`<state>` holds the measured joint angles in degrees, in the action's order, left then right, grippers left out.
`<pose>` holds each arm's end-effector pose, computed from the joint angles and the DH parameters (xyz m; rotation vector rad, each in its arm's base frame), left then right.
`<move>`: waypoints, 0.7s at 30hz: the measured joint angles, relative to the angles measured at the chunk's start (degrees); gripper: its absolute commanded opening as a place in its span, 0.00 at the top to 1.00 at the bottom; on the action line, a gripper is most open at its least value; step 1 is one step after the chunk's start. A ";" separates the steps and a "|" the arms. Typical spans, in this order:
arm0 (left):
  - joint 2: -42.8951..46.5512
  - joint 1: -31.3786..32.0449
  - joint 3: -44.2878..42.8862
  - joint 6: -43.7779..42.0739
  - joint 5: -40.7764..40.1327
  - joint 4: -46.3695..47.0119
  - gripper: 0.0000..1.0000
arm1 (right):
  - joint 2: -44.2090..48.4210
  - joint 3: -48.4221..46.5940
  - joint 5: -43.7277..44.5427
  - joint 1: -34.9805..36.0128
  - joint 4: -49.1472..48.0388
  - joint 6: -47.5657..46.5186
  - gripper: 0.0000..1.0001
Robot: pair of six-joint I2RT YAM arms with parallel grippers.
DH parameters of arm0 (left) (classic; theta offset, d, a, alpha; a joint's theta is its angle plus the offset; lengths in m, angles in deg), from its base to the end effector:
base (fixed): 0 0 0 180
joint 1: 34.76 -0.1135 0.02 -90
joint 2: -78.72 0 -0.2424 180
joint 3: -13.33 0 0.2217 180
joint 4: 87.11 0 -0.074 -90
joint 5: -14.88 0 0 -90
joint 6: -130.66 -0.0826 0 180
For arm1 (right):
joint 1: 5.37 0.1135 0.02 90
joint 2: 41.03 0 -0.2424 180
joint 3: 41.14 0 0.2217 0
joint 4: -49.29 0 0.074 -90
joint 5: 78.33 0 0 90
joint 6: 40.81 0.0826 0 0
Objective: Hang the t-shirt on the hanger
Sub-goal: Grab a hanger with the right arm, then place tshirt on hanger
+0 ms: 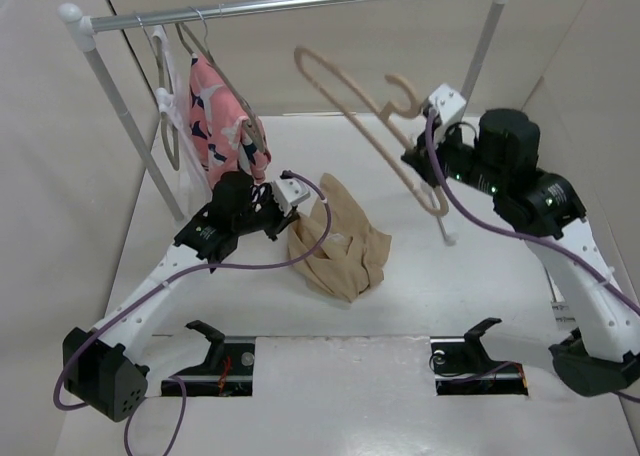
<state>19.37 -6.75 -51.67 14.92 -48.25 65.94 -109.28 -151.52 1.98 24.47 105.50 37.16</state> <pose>0.2073 -0.1525 0.2902 1.1385 1.5586 -0.4807 0.2059 0.1341 0.4496 -0.7647 1.6613 0.3732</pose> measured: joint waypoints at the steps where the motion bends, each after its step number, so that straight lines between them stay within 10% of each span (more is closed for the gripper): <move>1: -0.04 0.00 0.00 0.63 -0.48 0.11 1.00 | 1.84 3.23 -1.16 0.52 1.42 0.24 1.00; 21: -8.22 0.02 -2.95 6.12 -11.85 0.72 1.00 | 21.20 24.90 -13.86 9.46 27.65 14.27 1.00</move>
<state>11.15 -6.73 -54.62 21.04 -60.10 66.66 -88.08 -126.62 -11.88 33.94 133.15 51.43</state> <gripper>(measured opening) 0.007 0.126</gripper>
